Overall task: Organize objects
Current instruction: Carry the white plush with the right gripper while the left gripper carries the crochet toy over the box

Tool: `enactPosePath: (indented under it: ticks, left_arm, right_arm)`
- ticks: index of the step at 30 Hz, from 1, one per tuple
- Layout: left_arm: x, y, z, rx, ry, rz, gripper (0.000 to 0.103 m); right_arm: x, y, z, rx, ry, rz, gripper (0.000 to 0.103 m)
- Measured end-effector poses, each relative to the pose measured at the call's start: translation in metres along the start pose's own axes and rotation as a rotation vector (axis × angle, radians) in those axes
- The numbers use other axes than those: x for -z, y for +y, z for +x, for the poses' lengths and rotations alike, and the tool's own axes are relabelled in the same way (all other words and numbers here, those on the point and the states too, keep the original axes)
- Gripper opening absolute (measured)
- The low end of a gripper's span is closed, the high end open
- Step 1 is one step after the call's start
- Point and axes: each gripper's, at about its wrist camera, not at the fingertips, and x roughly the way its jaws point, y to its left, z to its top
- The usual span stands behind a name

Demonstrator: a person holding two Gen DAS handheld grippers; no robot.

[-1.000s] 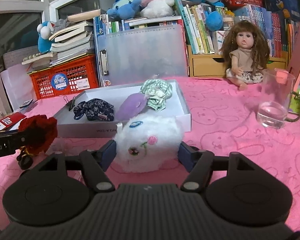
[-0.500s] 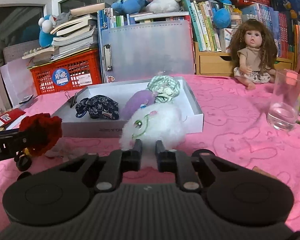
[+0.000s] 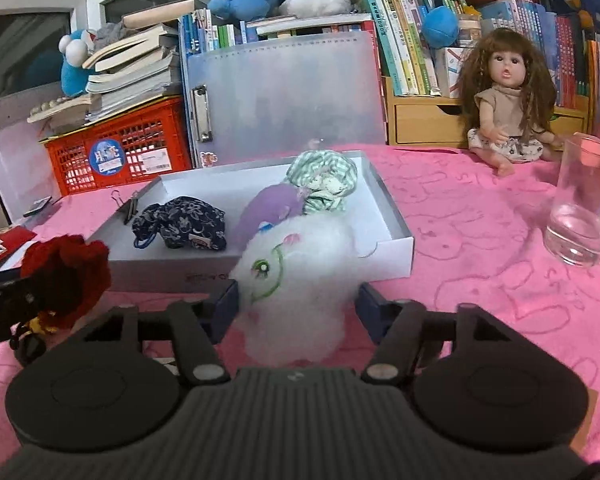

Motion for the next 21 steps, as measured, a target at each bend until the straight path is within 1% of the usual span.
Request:
enactPosePath:
  ticks: [2,3,4,5,6,8,9,10,11,12,13,16,21]
  left_arm:
    - [-0.003,0.0,0.002,-0.002,-0.005,0.0,0.056]
    - [-0.006,0.0,0.003,-0.005,-0.007,0.0,0.056]
    - [-0.007,0.001,0.004,-0.008,-0.009,-0.001,0.056]
    - [-0.009,0.001,0.006,-0.01,-0.01,-0.002,0.056]
    - [-0.011,0.002,0.007,-0.012,-0.009,-0.004,0.056]
    - [-0.014,0.003,0.009,-0.016,-0.008,-0.008,0.056]
    - [-0.015,0.004,0.01,-0.018,-0.007,-0.01,0.056]
    - [-0.015,0.005,0.011,-0.02,-0.006,-0.012,0.056]
    - [-0.015,0.006,0.012,-0.02,-0.004,-0.013,0.056]
    - [-0.015,0.006,0.013,-0.022,-0.001,-0.014,0.056]
    - [-0.015,0.006,0.014,-0.022,0.002,-0.014,0.056]
    - [-0.014,0.006,0.015,-0.024,0.006,-0.013,0.056]
    - [-0.014,0.007,0.017,-0.024,0.007,-0.017,0.056]
  right_arm:
    - [-0.002,0.001,-0.003,0.001,-0.011,-0.019,0.057]
    - [-0.003,0.002,-0.005,-0.003,-0.017,-0.022,0.044]
    - [-0.005,0.001,-0.006,-0.004,-0.016,-0.02,0.036]
    - [-0.007,0.001,-0.006,-0.002,-0.016,-0.015,0.035]
    - [-0.01,0.0,-0.006,-0.004,-0.015,-0.016,0.033]
    - [-0.012,-0.001,-0.004,-0.001,-0.01,-0.018,0.033]
    - [-0.013,-0.002,-0.003,-0.003,-0.005,-0.019,0.039]
    - [-0.012,-0.003,-0.002,-0.003,-0.006,-0.018,0.055]
    - [-0.011,-0.004,-0.001,0.003,-0.016,-0.009,0.064]
    - [-0.01,-0.006,0.0,0.012,-0.024,0.002,0.083]
    - [-0.009,-0.008,0.001,0.018,-0.034,0.014,0.09]
    - [-0.01,-0.011,0.007,0.012,-0.015,0.037,0.09]
    - [-0.012,-0.011,0.023,0.035,0.015,0.031,0.089]
